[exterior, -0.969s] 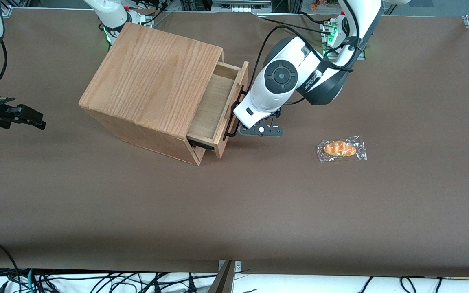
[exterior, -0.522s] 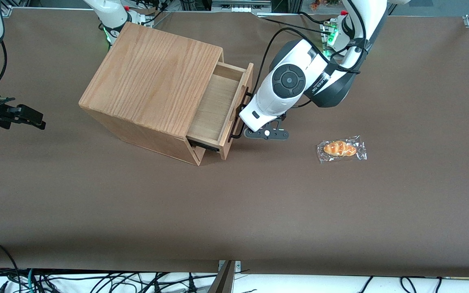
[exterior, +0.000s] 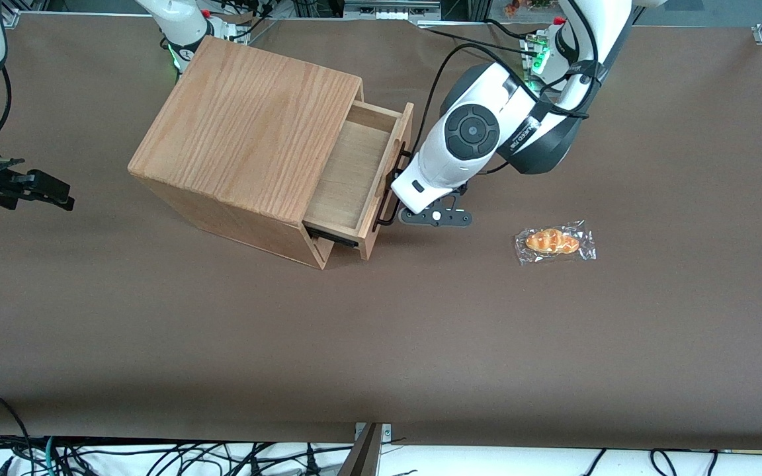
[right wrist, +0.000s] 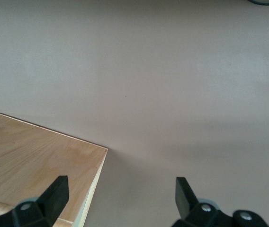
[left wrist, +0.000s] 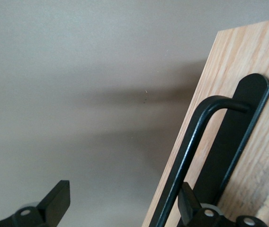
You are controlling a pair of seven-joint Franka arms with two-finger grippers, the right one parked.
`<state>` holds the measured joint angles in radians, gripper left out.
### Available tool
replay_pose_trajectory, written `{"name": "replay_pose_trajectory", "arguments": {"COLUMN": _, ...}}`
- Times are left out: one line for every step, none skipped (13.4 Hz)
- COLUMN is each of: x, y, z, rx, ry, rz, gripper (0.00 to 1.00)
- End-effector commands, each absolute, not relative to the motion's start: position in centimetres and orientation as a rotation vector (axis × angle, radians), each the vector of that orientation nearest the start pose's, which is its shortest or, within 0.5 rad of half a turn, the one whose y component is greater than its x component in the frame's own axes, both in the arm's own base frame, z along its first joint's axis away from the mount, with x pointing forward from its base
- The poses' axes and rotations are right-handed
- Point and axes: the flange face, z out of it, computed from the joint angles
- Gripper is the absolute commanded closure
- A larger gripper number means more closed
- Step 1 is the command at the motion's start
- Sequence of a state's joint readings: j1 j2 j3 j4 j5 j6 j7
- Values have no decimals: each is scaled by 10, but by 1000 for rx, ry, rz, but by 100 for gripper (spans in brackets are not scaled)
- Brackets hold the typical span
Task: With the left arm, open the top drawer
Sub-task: 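Pull the handle with the left gripper, sliding the drawer outward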
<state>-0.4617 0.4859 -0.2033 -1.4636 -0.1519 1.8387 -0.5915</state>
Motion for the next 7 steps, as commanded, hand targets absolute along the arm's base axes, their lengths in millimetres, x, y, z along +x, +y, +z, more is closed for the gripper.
{"name": "replay_pose_trajectory", "arguments": {"x": 548, "y": -395, "z": 412, "rx": -3234, "ry": 60, "rz": 339, "gripper": 0}}
{"name": "replay_pose_trajectory", "arguments": {"x": 547, "y": -396, "z": 412, "rx": -3231, "ry": 64, "rz": 343, "gripper": 0}}
{"name": "replay_pose_trajectory", "arguments": {"x": 548, "y": -394, "z": 413, "rx": -3232, "ry": 61, "rz": 341, "gripper": 0}}
{"name": "replay_pose_trajectory", "arguments": {"x": 548, "y": -394, "z": 411, "rx": -3230, "ry": 61, "rz": 345, "gripper": 0}}
{"name": "replay_pose_trajectory", "arguments": {"x": 548, "y": -394, "z": 412, "rx": -3231, "ry": 61, "rz": 342, "gripper": 0}}
{"name": "replay_pose_trajectory", "arguments": {"x": 546, "y": -395, "z": 414, "rx": -3228, "ry": 58, "rz": 349, "gripper": 0}}
{"name": "replay_pose_trajectory", "arguments": {"x": 542, "y": -394, "z": 425, "rx": -3220, "ry": 52, "rz": 361, "gripper": 0}}
